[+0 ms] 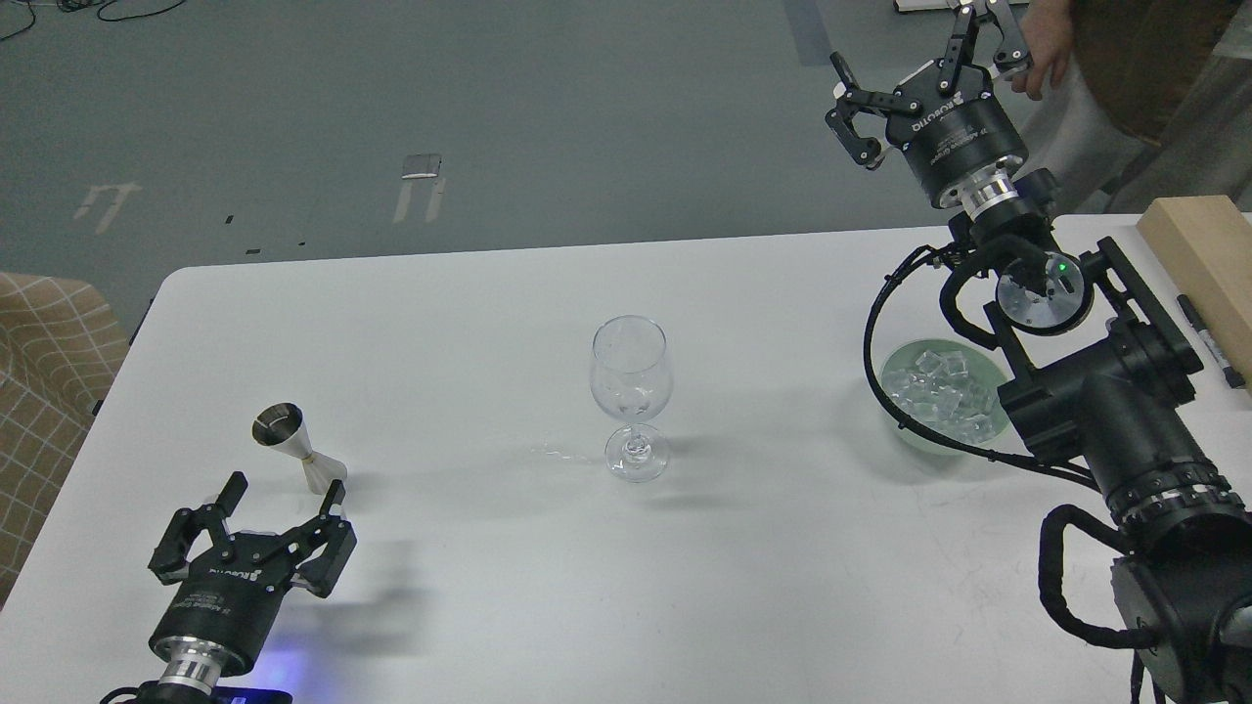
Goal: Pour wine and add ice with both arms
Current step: 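Position the open left gripper around the jigger's base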
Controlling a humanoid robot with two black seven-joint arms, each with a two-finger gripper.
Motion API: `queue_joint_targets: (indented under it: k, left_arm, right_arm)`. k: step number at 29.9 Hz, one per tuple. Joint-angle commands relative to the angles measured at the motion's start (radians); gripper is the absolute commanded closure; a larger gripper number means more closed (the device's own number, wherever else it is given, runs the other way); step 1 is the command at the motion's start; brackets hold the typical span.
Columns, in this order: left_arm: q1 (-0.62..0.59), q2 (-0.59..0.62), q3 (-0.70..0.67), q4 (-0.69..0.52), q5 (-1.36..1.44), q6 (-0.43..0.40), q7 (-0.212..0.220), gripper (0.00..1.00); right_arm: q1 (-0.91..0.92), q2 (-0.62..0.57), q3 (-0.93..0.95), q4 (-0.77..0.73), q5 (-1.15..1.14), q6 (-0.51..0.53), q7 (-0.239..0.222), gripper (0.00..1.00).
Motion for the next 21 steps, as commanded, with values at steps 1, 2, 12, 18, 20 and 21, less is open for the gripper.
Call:
queue_joint_targets:
  k: [1, 2, 12, 18, 20, 21]
  left_arm:
    - [-0.017, -0.002, -0.005, 0.007, -0.001, 0.007, -0.009, 0.02]
    - [-0.023, -0.002, -0.005, 0.009, -0.001, 0.016, -0.018, 0.02]
    - [-0.072, -0.002, -0.007, 0.061, -0.001, 0.030, -0.024, 0.02]
    - [-0.102, -0.015, -0.004, 0.109, 0.006, 0.027, -0.018, 0.02]
    - [-0.110, -0.015, -0.005, 0.113, 0.001, 0.027, -0.021, 0.02]
    - [-0.113, -0.015, -0.005, 0.116, 0.001, 0.027, -0.021, 0.02]
  right_arm:
    - [0.000, 0.000, 0.000, 0.000, 0.000, 0.000, 0.000, 0.00]
    - [-0.002, 0.000, 0.000, 0.000, 0.000, 0.000, 0.000, 0.00]
    - [-0.003, 0.000, 0.000, 0.000, -0.002, 0.000, 0.000, 0.00]
    - [-0.002, 0.000, 0.000, 0.000, -0.002, 0.000, 0.000, 0.00]
    - [-0.002, 0.000, 0.000, 0.000, -0.002, 0.000, 0.000, 0.00]
    - [-0.002, 0.000, 0.000, -0.001, -0.003, 0.000, 0.000, 0.00]
